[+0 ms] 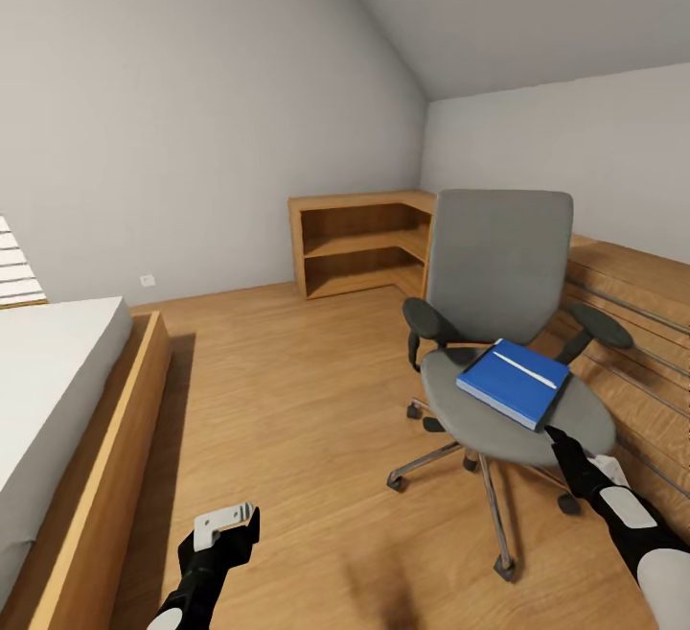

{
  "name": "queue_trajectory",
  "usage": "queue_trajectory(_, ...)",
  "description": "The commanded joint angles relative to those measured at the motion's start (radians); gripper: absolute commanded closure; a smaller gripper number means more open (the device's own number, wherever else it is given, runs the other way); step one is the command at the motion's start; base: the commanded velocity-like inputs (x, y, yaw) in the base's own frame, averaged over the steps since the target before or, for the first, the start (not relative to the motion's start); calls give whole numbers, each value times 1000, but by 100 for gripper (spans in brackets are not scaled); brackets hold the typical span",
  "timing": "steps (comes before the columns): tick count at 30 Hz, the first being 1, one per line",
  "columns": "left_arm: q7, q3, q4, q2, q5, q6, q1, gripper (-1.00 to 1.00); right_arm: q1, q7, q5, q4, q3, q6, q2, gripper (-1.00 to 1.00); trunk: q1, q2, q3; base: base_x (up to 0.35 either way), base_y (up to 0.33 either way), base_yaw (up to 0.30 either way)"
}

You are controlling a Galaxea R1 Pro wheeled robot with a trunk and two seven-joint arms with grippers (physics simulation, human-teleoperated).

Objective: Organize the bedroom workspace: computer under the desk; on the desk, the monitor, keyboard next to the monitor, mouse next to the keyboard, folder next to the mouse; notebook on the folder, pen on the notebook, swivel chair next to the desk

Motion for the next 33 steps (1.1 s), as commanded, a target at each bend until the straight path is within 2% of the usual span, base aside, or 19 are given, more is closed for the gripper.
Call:
queue_trajectory(1,7,-2,-2,0,11,4,0,-100,-1,4,-5,0,-7,7,0,-100,0,0,-1,1,0,-120)
queue_trajectory(8,7,-3,-2,0,10,4,0,-100,-1,4,-6,0,-7,8,0,-100,0,0,-1,0,0,-195)
queue_trajectory(15,4,-2,-3,0,13,4,0,-100,-1,2,-5,-1,-5,9,0,-100,0,0,-1,-61,0,-35)
queue_trajectory(33,4,-1,-3,0,14,5,0,-100,-1,9,-1,3,-4,4,3,-100,0,0,-1,-319,0,-1)
